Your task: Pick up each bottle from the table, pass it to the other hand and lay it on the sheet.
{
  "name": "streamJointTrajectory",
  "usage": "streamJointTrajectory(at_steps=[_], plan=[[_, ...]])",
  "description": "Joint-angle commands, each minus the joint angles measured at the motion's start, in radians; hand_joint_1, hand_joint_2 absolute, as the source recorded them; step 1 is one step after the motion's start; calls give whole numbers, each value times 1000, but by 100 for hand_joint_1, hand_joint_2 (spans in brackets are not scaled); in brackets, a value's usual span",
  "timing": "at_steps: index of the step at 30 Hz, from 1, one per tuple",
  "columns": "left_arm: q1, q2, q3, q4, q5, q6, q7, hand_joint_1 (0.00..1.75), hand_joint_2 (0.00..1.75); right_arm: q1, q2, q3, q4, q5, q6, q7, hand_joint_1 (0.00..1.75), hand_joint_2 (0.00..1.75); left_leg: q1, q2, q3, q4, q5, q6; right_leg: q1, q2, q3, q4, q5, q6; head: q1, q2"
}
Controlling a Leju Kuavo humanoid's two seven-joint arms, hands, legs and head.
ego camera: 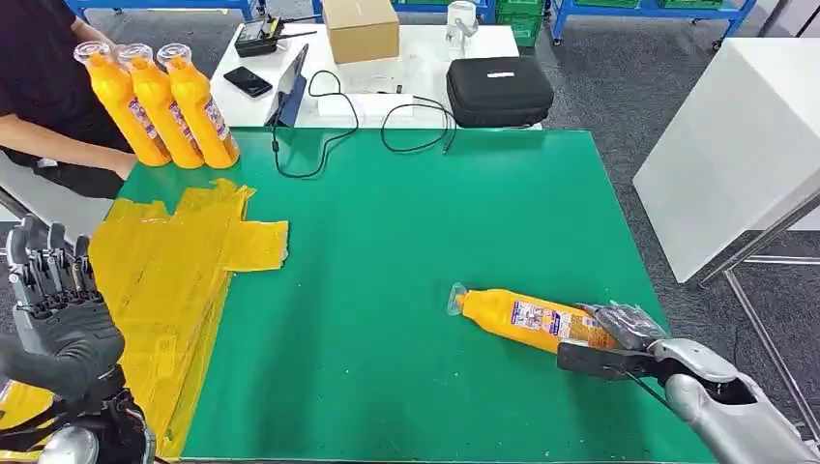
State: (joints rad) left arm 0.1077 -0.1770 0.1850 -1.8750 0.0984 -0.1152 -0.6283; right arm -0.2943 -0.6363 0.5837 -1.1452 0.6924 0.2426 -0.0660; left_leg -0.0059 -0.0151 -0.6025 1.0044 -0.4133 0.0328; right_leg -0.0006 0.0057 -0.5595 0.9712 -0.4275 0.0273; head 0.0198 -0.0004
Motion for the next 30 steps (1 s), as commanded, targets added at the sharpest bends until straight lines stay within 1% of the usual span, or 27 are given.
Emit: streamJointTrajectory(at_steps=[1, 6, 11, 13, 15, 16, 18, 19, 20, 22, 23, 24, 25, 26, 27, 28, 30], plan=[[-10, 2, 0, 20, 3, 1, 6, 0, 0, 19, 58, 57, 96, 5, 6, 5, 175, 175, 1, 0, 2, -1, 0, -1, 1, 0, 3, -2, 0, 0, 0, 0], [-14, 6, -9, 20, 9, 5, 5, 0, 0, 65, 96, 29, 120, 12, -17, 1, 175, 175, 2, 0, 4, -2, 1, -3, 2, -2, 5, -4, 1, 0, 0, 0], [-17, 8, -16, 16, 9, 9, 6, 0, 0, 85, 140, 19, 156, 18, -46, 1, 175, 175, 3, 0, 6, -3, 1, -4, 3, -2, 6, -5, 1, -1, 0, 0], [-18, 10, -17, 15, 9, 10, 6, 0, 0, 88, 149, 17, 166, 20, -50, 0, 175, 175, 3, 5, 12, -1, -4, -5, 3, 3, 2, -3, -1, -1, 1, 0], [-15, 13, -21, 15, 12, 12, 6, 0, 0, 101, 172, -7, 189, 24, -73, -13, 175, 175, 4, 5, 11, -3, -6, -5, 3, 3, 2, -5, -1, -3, 0, 0], [-14, 13, -22, 16, 12, 13, 6, 0, 0, 105, 176, -14, 189, 24, -80, -15, 175, 175, 4, 7, 15, -2, -11, -4, 4, 7, 6, -4, -3, -3, 0, 0], [-8, 17, -30, 25, 6, 20, 21, 0, 0, 130, 201, -62, 179, 21, -104, -22, 175, 175, 4, 8, 14, -4, -8, -5, 4, 6, 4, -6, -1, -3, 0, 0], [-3, 19, -34, 32, 6, 18, 28, 0, 0, 150, 215, -94, 161, 14, -117, -30, 175, 175, 4, 10, 17, -3, -10, -5, 5, 9, 7, -6, -2, -3, 1, 0], [4, 20, -36, 39, 13, 15, 39, 0, 0, 170, 228, -127, 141, -5, -131, -48, 175, 175, 5, 13, 20, -2, -11, -5, 5, 12, 8, -5, -2, -2, 1, 0], [14, 12, -25, 45, 26, 21, 37, 0, 0, 212, 254, -196, 85, -59, -148, -80, 175, 175, 5, 13, 20, -4, -9, -6, 5, 12, 9, -6, -2, -2, 0, 0], [17, 12, -24, 46, 27, 21, 36, 0, 0, 221, 255, -201, 68, -60, -149, -80, 175, 175, 5, 12, 18, -5, -8, -6, 5, 11, 7, -6, -1, -2, 0, 0], [17, 12, -24, 46, 27, 21, 36, 0, 0, 221, 255, -201, 68, -60, -149, -80, 175, 175, 5, 13, 20, -3, -11, -7, 5, 12, 9, -4, -2, -3, 1, 0], [17, 12, -24, 46, 27, 21, 36, 0, 0, 221, 255, -201, 68, -60, -149, -80, 175, 175, 5, 11, 19, -4, -10, -7, 5, 11, 8, -5, -2, -3, 0, 0], [20, 15, -24, 42, 29, 19, 36, 0, 0, 236, 269, -240, 43, -91, -151, -98, 175, 175, 5, 13, 21, -2, -11, -7, 5, 13, 9, -4, -4, -3, 0, 0], [23, 17, -19, 40, 32, 20, 37, 0, 0, 252, 287, -283, 15, -116, -155, -122, 175, 175, 5, 12, 19, -3, -11, -7, 5, 12, 9, -4, -4, -3, 0, 0], [25, 17, -14, 37, 34, 19, 37, 0, 0, 266, 301, -312, -12, -135, -155, -140, 175, 175, 5, 12, 22, -3, -11, -7, 5, 13, 19, -5, -4, -2, 0, 0], [22, 18, -14, 37, 36, 12, 38, 0, 0, 280, 327, -359, -55, -172, -135, -170, 175, 175, 5, 9, 18, -3, -9, -7, 5, 8, 16, -5, -5, -2, 0, 0]])
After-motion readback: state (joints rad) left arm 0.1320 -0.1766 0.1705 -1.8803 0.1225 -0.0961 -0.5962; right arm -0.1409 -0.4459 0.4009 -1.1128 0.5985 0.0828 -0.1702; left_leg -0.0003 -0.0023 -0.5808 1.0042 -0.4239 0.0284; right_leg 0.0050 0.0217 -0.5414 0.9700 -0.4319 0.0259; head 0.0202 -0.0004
